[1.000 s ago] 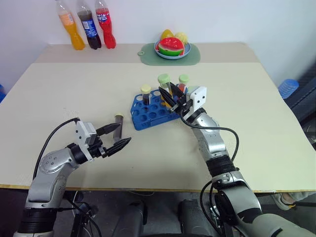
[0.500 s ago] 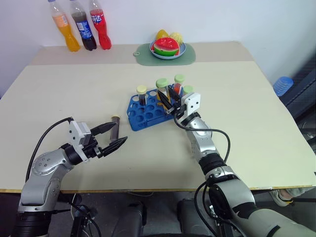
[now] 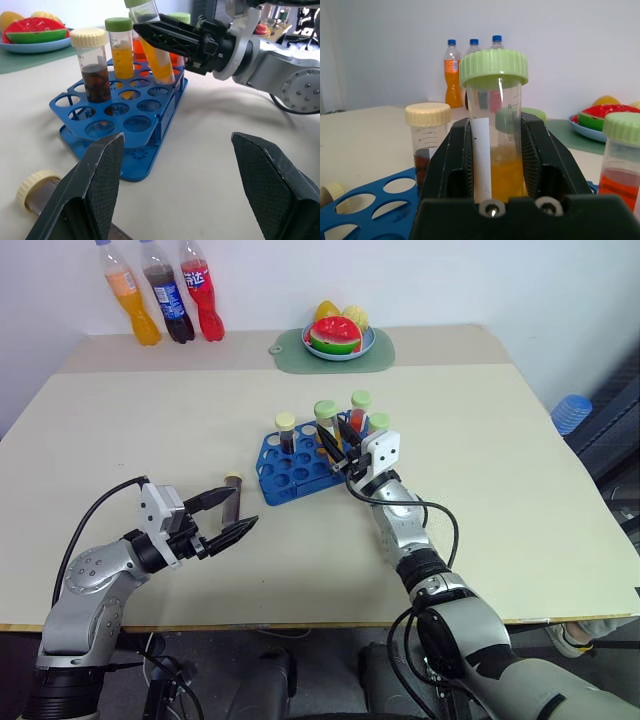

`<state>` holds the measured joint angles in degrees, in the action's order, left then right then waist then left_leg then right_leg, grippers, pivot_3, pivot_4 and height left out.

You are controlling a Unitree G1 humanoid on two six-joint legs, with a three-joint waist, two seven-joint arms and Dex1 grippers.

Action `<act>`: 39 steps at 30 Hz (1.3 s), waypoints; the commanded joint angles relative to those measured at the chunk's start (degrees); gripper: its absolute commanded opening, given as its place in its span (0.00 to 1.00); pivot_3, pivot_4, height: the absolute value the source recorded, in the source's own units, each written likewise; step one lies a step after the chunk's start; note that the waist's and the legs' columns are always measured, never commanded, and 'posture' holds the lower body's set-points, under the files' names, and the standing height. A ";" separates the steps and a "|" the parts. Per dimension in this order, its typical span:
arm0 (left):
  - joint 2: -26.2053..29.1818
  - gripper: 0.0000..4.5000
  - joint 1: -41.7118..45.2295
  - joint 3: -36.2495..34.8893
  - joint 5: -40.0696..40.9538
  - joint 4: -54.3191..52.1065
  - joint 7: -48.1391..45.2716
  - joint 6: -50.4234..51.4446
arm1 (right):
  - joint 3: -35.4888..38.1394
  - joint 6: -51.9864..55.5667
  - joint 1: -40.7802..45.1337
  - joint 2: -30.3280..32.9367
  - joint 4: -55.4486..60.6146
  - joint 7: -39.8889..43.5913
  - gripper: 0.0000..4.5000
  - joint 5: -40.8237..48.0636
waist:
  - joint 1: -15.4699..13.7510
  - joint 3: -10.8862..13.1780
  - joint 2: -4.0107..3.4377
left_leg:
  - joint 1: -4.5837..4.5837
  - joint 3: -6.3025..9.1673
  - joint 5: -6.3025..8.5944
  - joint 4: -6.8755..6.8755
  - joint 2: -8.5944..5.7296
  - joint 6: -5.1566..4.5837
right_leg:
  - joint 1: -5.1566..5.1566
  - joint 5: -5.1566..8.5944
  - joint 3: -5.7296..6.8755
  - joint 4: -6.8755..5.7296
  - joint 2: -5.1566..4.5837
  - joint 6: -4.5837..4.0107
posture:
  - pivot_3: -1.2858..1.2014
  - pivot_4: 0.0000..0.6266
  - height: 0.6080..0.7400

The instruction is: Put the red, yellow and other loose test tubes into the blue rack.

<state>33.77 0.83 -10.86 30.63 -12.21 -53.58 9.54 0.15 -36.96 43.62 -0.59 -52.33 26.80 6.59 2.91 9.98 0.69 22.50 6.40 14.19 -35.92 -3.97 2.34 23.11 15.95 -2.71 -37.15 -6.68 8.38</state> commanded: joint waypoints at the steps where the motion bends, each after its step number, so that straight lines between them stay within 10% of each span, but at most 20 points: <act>1: -0.11 0.79 0.34 -0.50 0.57 -1.63 0.29 -0.19 | 1.04 -1.24 0.00 -0.84 -1.64 0.50 0.18 0.86 | 0.03 0.00 0.00 | 0.00 0.00 0.00 0.00 0.00 0.00 | -0.01 0.00 0.00 0.00 0.00 0.00 | 0.52 0.24 1.00; 4: -0.35 0.79 0.26 -0.36 0.68 -2.17 0.70 0.22 | 1.77 -1.73 -0.96 -1.06 -1.12 3.40 0.18 2.78 | 0.15 0.00 0.00 | 0.00 0.00 0.00 0.00 0.00 0.00 | -0.01 0.00 0.00 0.00 0.00 0.00 | 0.52 0.24 1.00; 12: -0.81 0.79 1.11 -0.71 0.90 -2.44 2.61 1.34 | 0.91 -2.87 -3.24 1.36 3.24 4.93 0.99 1.10 | 0.61 0.01 -0.02 | 0.00 0.01 0.00 0.01 0.00 0.00 | 0.00 0.00 0.00 -0.01 0.00 0.00 | 0.52 0.24 1.00; 23: -4.85 0.79 1.03 -7.36 5.25 -13.06 26.29 17.39 | -4.43 17.65 -22.92 18.32 38.51 17.87 0.99 4.09 | -0.53 0.00 0.00 | 0.02 0.01 0.01 -0.02 -0.01 -0.02 | -0.04 0.01 -0.01 0.05 -0.04 0.01 | 0.52 0.24 1.00; 27: -4.04 0.79 3.22 -10.67 8.92 -19.80 44.38 39.55 | -2.99 24.01 -29.70 26.08 48.84 23.32 0.99 8.34 | -0.65 0.02 0.03 | 0.02 0.03 0.03 -0.08 -0.03 -0.05 | -0.14 0.02 0.00 0.07 -0.06 0.03 | 0.52 0.24 1.00; 34: -14.44 0.79 28.59 -20.20 15.79 -16.88 62.90 79.24 | 0.69 32.22 -30.51 36.70 56.27 30.11 0.99 14.33 | -1.19 0.07 0.33 | -0.06 0.22 0.05 -0.29 -0.10 -0.08 | -0.47 0.04 0.21 0.11 -0.05 0.09 | 0.52 0.24 1.00; 39: -16.85 0.79 38.03 -18.29 19.11 -6.79 74.15 82.96 | 1.49 33.95 -30.47 36.55 58.10 28.90 0.99 14.39 | -1.11 0.10 0.39 | -0.08 0.21 0.03 -0.18 -0.08 -0.04 | -0.40 0.06 0.20 0.13 -0.04 0.11 | 0.52 0.24 1.00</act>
<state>16.55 37.32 -28.76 47.33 -21.31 16.76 92.00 0.47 -3.37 13.51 35.94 2.74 56.14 19.96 1.80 10.08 1.09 22.43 6.60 14.21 -36.10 -4.05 2.32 22.73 16.02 -2.53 -37.00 -6.72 8.49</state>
